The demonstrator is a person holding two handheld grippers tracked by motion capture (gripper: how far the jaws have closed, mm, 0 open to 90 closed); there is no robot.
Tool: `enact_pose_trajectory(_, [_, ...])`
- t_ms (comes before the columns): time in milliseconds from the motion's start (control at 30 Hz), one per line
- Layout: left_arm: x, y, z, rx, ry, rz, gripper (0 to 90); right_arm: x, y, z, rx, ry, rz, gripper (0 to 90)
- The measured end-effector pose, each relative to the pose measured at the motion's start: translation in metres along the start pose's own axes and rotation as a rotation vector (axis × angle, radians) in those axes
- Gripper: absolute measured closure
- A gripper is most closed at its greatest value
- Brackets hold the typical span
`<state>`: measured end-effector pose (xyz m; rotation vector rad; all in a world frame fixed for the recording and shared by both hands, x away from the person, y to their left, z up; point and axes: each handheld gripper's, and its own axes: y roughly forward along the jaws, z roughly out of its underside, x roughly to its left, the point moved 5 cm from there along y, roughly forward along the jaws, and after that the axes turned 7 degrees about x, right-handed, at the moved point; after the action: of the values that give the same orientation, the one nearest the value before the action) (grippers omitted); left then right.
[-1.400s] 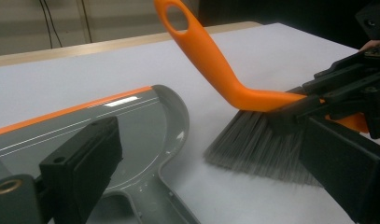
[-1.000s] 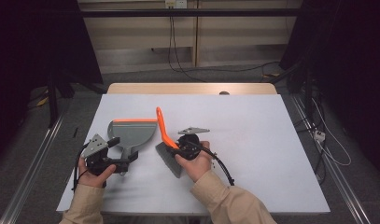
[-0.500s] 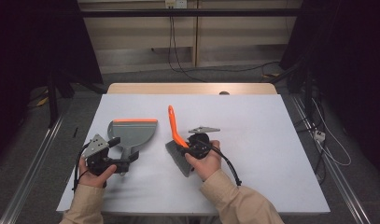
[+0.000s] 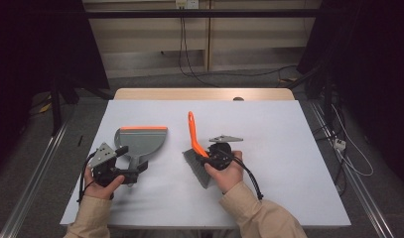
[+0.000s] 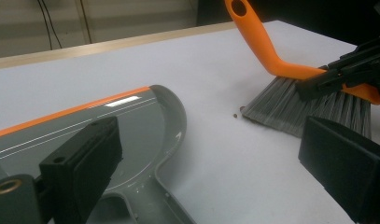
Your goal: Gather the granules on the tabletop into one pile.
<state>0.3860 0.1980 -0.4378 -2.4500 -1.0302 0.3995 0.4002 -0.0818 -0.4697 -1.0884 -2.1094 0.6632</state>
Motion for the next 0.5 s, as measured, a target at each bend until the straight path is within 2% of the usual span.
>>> enact_pose_trajectory(67, [-0.001,0.000,0.000,-0.002,-0.008,0.002,5.9,-0.002,-0.001,0.001,-0.003,0.005,0.001,70.0])
enact_pose_trajectory(500, [-0.001,0.002,0.000,0.005,0.003,0.002,5.9,-0.014,-0.011,0.003,-0.015,0.020,0.015,70.0])
